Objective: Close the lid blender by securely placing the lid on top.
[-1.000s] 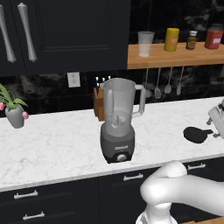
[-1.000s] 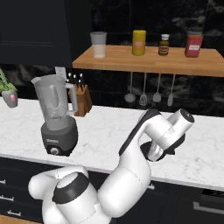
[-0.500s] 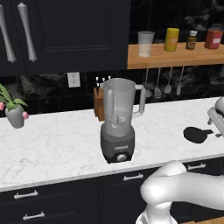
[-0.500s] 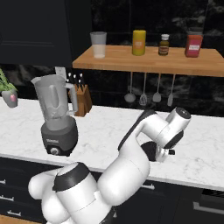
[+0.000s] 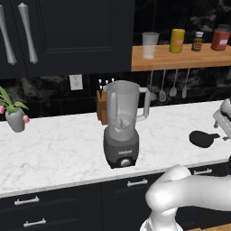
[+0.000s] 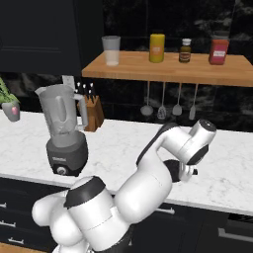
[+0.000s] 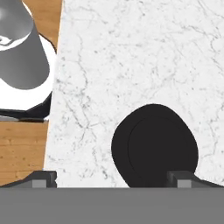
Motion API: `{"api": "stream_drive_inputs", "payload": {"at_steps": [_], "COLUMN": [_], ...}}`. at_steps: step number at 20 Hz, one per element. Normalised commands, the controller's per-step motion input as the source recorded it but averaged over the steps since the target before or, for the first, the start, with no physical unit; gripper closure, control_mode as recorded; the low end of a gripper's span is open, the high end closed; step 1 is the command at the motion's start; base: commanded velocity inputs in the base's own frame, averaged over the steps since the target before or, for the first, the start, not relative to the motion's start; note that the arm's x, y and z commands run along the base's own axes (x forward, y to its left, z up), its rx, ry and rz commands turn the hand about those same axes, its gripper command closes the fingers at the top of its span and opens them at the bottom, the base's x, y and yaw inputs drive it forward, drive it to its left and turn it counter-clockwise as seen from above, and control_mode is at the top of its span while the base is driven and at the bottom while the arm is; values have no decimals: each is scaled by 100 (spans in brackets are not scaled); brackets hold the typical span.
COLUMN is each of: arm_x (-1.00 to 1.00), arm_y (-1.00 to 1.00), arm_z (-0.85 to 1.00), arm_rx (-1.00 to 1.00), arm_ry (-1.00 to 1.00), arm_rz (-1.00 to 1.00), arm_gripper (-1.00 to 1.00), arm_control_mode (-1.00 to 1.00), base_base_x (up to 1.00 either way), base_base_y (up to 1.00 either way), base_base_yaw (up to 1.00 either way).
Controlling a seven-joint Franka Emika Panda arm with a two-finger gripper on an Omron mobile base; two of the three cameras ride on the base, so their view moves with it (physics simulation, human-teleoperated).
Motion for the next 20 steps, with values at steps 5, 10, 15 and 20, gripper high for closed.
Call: {"api": "stream_drive_inputs", "payload": {"at_steps": [5, 10, 15, 20], "arm_x": [38, 23, 9, 14], "arm_y": [-6, -22, -20, -1], "arm_z": [-30, -35, -13, -8], "arm_rx": [-10, -14, -8, -2], "arm_ry": [0, 1, 4, 6], "arm_rz": [0, 1, 1, 0], "arm_gripper": [-100, -100, -100, -100], "arm_control_mode": [-100, -100, -100, -100], "base_base_x": [0, 0, 0, 0], "base_base_y": [0, 0, 0, 0], "base_base_yaw": [0, 0, 0, 0]}}
